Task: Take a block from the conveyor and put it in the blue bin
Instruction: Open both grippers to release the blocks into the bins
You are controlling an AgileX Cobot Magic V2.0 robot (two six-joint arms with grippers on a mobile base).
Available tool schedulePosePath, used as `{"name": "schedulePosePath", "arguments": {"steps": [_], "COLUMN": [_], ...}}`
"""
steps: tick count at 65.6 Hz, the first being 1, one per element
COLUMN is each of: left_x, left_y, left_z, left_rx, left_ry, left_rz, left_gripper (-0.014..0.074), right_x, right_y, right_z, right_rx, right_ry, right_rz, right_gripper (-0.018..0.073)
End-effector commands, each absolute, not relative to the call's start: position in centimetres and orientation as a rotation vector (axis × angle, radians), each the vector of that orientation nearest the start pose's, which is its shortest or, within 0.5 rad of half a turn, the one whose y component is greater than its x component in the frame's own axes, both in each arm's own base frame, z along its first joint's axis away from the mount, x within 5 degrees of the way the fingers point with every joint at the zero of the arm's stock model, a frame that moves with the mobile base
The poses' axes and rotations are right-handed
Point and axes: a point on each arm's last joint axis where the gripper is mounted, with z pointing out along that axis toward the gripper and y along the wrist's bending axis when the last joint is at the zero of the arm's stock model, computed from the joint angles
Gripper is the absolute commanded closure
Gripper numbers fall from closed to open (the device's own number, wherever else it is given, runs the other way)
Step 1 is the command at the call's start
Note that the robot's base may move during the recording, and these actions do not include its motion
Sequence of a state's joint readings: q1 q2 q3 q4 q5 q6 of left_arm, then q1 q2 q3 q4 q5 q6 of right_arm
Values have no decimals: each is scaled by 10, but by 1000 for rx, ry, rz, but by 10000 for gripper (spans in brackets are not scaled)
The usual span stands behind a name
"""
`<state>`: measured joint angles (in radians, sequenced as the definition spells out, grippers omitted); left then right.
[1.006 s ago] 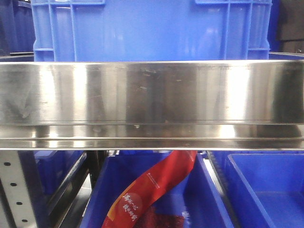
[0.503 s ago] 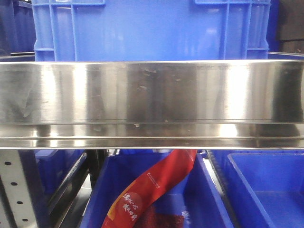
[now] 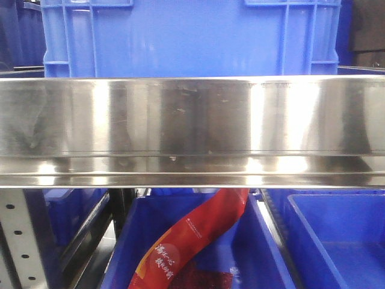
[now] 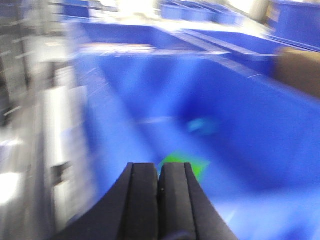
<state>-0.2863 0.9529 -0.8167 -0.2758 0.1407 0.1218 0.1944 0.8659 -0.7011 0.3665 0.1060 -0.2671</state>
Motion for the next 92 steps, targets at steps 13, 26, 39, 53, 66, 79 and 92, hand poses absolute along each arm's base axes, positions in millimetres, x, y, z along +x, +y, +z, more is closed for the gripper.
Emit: {"name": "schedulePosePath", "arguments": {"steps": [13,26,39,53,66,79,92], "left_x": [138,107,90,85,85,85,85], "left_y": [-25,-19,-16,-15,-15,-15,-15], "left_z": [339,335,342,345,345,345,345], "left_rx": [20,11,12,12,12,12,12], "left_ry": [1679,1602,1521,1493,1493,1493,1493], "left_rz": [-272,-268,-273,-274,-274,-274,-274], "left_gripper": [707,707,707,707,707,707,707], "right_x": [118,88,72,72,72,68,59], "right_y": [23,19,16,16,16,13,4], "right_z": [319,328,335,335,335,316,268], "right_rx": [-78,-86,-84,-84,-83,-131,10], "right_ry": [1631,1523,1446,1445,1444,1443,1468], "right_rz": [224,241,244,244,244,139,128], "right_gripper": [720,720,721,721,721,721,721]}}
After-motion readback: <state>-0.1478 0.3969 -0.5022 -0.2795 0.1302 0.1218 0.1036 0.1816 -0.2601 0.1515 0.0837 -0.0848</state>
